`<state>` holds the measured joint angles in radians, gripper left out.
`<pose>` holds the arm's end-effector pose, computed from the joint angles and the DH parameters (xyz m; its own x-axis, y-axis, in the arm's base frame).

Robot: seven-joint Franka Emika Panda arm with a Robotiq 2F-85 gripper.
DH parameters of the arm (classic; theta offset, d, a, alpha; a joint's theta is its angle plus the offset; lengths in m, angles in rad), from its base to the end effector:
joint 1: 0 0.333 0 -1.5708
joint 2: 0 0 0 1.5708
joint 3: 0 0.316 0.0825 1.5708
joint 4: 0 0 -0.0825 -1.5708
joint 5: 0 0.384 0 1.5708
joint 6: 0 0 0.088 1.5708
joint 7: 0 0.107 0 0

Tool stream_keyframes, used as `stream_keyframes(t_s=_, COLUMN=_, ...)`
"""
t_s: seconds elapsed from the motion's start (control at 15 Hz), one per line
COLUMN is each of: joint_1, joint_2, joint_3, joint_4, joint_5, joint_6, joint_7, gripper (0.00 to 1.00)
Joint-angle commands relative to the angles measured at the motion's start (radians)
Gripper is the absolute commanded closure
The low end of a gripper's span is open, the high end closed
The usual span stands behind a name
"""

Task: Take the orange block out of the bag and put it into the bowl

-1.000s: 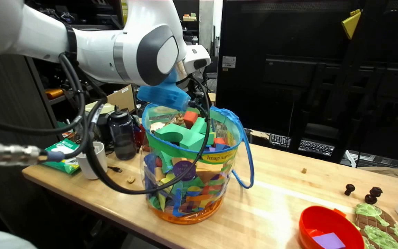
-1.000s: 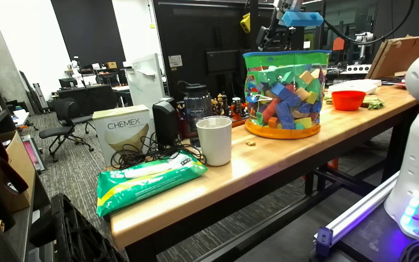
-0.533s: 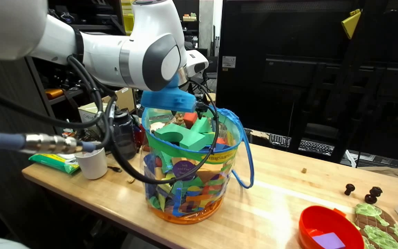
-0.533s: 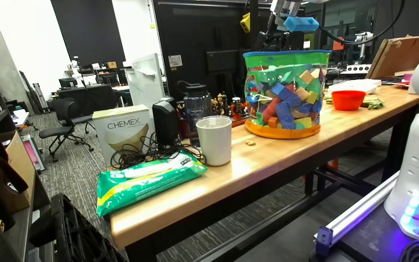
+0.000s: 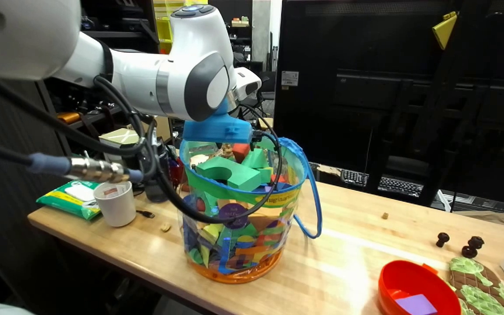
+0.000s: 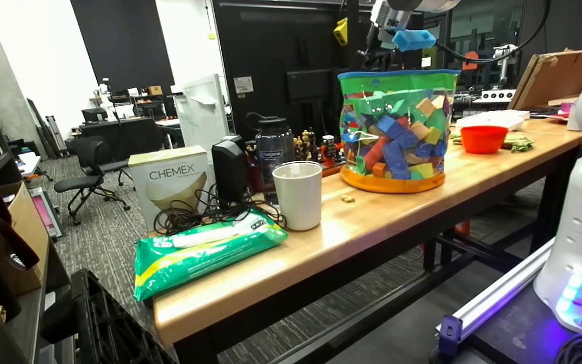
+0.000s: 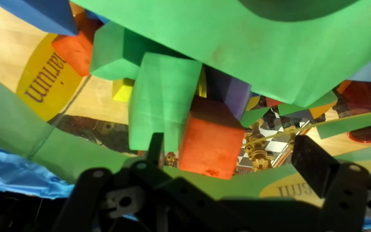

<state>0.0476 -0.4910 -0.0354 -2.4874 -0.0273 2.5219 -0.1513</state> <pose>0.4374 0.0043 0.5186 0.8507 0.1784 0.4945 0.1577 -0.9839 0.0837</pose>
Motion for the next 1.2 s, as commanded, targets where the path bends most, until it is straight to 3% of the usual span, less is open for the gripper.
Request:
stream_keyframes(t_s=0.0, joint_1=0.012, joint_2=0.014, joint_3=-0.021, joint_4=-0.002, joint_5=0.017, joint_6=0.038, joint_7=-0.037, gripper=0.0)
stream_keyframes(t_s=0.27, joint_1=0.015, joint_2=0.028, joint_3=-0.037, joint_4=-0.004, joint_5=0.029, joint_6=0.062, joint_7=-0.052, gripper=0.0)
stream_keyframes(t_s=0.33, joint_1=0.015, joint_2=0.03, joint_3=-0.041, joint_4=-0.004, joint_5=0.033, joint_6=0.067, joint_7=-0.057, gripper=0.25)
stream_keyframes(t_s=0.47, joint_1=0.015, joint_2=0.03, joint_3=-0.046, joint_4=-0.006, joint_5=0.038, joint_6=0.073, joint_7=-0.065, gripper=0.32)
stream_keyframes(t_s=0.87, joint_1=0.011, joint_2=0.023, joint_3=-0.048, joint_4=-0.008, joint_5=0.042, joint_6=0.076, joint_7=-0.067, gripper=0.79)
stream_keyframes(t_s=0.93, joint_1=0.01, joint_2=0.021, joint_3=-0.047, joint_4=-0.009, joint_5=0.041, joint_6=0.074, joint_7=-0.067, gripper=0.84)
stream_keyframes(t_s=1.13, joint_1=0.008, joint_2=0.016, joint_3=-0.044, joint_4=-0.01, joint_5=0.038, joint_6=0.072, joint_7=-0.061, gripper=0.84)
